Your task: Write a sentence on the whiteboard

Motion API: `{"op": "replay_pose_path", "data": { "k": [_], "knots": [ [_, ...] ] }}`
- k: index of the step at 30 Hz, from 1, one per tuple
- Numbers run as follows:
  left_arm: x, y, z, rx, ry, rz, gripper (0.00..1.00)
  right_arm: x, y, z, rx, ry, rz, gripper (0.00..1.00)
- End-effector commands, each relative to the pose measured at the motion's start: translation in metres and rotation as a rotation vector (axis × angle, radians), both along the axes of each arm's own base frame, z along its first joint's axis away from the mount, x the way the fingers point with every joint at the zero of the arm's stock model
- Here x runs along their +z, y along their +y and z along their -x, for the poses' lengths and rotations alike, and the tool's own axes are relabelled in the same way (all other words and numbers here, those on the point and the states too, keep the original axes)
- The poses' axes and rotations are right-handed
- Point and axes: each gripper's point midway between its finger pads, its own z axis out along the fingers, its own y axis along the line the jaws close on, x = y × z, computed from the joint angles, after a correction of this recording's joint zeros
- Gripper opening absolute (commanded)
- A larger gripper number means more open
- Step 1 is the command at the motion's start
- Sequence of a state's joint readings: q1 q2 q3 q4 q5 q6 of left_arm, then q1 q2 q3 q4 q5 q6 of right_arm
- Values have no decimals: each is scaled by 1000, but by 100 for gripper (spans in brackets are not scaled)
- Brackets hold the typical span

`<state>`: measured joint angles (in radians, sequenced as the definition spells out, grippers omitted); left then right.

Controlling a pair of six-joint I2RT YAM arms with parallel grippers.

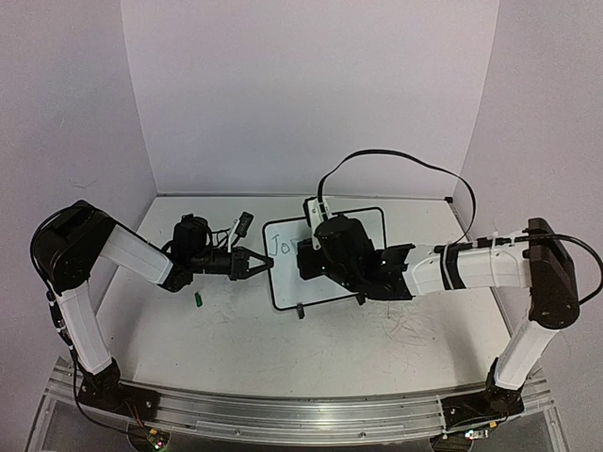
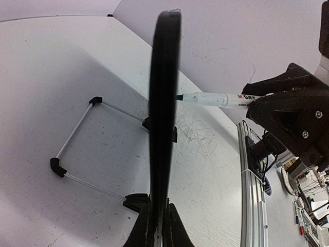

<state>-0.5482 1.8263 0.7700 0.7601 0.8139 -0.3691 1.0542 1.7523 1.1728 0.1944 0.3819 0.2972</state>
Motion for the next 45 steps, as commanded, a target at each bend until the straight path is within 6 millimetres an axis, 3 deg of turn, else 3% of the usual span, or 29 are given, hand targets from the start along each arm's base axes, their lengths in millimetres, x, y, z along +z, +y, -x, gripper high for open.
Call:
{"op": "replay_pose_path", "data": {
  "k": [1,33,45],
  "knots": [
    [17,-4,10,-40,-49,27,0,10,6,-5,-16,-20,-37,0],
    [19,-4,11,-41,-50,29,0,-12,-7,4,-55,43,-19,0],
    [19,-4,11,-41,-50,29,0,-9,-16,5,-84,36,-19,0]
  ]
}}
